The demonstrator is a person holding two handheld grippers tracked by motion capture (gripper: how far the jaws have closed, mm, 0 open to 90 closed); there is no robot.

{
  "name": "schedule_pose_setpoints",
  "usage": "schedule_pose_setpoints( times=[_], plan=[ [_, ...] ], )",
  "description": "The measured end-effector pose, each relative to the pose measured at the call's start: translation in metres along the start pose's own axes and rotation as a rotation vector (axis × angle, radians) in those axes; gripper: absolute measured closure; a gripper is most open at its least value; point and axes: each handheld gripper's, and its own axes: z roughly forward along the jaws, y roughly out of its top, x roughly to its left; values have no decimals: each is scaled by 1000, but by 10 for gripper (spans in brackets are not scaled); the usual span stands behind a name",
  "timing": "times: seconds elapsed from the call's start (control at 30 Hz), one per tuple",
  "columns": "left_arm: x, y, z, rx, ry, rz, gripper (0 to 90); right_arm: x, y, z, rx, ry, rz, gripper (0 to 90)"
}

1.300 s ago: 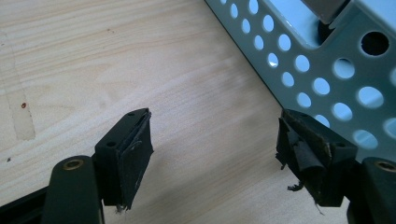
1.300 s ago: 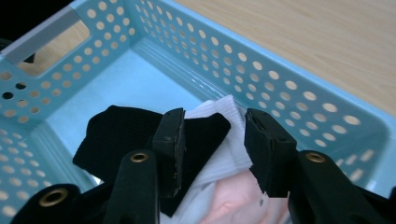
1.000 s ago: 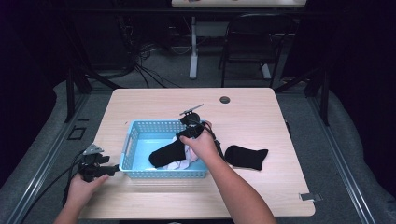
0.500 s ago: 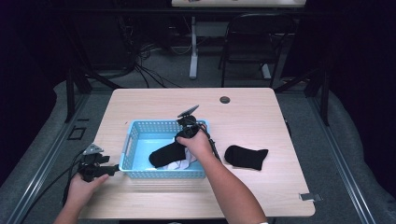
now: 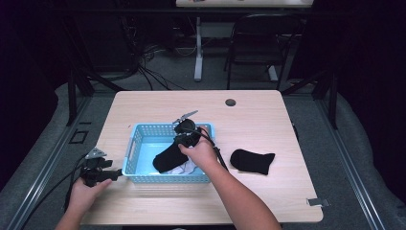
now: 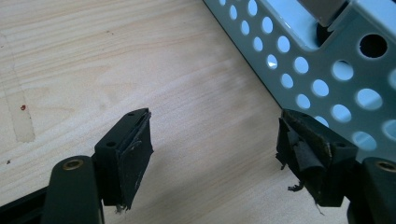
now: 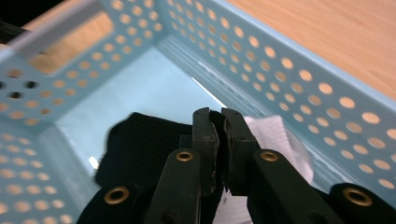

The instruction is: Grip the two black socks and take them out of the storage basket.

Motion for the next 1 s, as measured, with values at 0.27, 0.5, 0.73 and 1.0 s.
schedule_pose_setpoints(
  times=[0.27,0.5,0.73,1.0],
  plan=[
    [0,0,0,1,1,0,265,20,7,-28,-43,73,-77,852],
    [0,0,0,1,2,0,265,28,15,-49,-87,106,-111,854],
    [0,0,0,0,2,0,265,28,25,-76,-137,91,-134,855],
    [1,0,0,1,5,-6,265,21,29,-101,-160,64,-147,855]
  ],
)
